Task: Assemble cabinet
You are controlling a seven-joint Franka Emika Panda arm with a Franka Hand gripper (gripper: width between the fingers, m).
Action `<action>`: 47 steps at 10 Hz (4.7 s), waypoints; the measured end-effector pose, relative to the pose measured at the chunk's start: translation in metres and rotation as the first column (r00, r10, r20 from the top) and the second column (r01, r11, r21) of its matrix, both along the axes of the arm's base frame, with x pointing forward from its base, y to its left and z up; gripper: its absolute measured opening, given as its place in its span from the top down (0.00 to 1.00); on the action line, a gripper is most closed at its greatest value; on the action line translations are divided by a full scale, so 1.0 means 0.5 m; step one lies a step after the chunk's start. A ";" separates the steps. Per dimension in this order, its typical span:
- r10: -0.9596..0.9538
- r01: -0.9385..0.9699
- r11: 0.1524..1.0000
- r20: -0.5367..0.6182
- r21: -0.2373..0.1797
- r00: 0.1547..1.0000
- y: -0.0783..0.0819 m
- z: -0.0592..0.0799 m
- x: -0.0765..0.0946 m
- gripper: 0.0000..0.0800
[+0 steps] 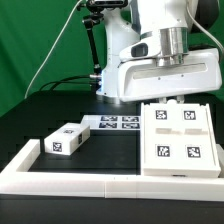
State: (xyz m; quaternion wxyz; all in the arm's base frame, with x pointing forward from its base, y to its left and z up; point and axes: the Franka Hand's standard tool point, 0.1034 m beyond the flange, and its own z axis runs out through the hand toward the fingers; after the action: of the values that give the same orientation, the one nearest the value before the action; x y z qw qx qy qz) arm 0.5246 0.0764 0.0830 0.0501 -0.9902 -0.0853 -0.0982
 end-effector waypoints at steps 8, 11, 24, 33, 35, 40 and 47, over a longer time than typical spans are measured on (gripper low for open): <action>0.021 -0.021 1.000 -0.036 -0.003 0.999 0.020 0.030 -0.016 1.00; 0.026 -0.026 1.000 -0.036 -0.006 0.999 0.014 0.066 -0.006 1.00; 0.030 -0.029 1.000 -0.096 0.008 0.995 -0.008 0.100 0.059 1.00; 0.040 -0.039 0.999 -0.076 0.005 0.996 0.008 0.122 0.056 1.00; 0.035 -0.034 0.999 -0.094 0.012 0.995 0.001 0.126 0.078 1.00; 0.032 -0.031 0.999 -0.100 0.014 0.994 0.002 0.124 0.087 0.74; 0.181 -0.188 0.981 -0.126 -0.046 0.975 -0.192 0.064 -0.074 0.01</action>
Offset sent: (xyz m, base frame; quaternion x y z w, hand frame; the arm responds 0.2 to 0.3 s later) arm 0.0000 0.0000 0.0000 0.0000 0.0000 0.0000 1.0000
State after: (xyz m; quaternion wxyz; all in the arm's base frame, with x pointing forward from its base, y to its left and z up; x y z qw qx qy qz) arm 0.4875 -0.0197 0.1151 0.0356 -0.9832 -0.1766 -0.0302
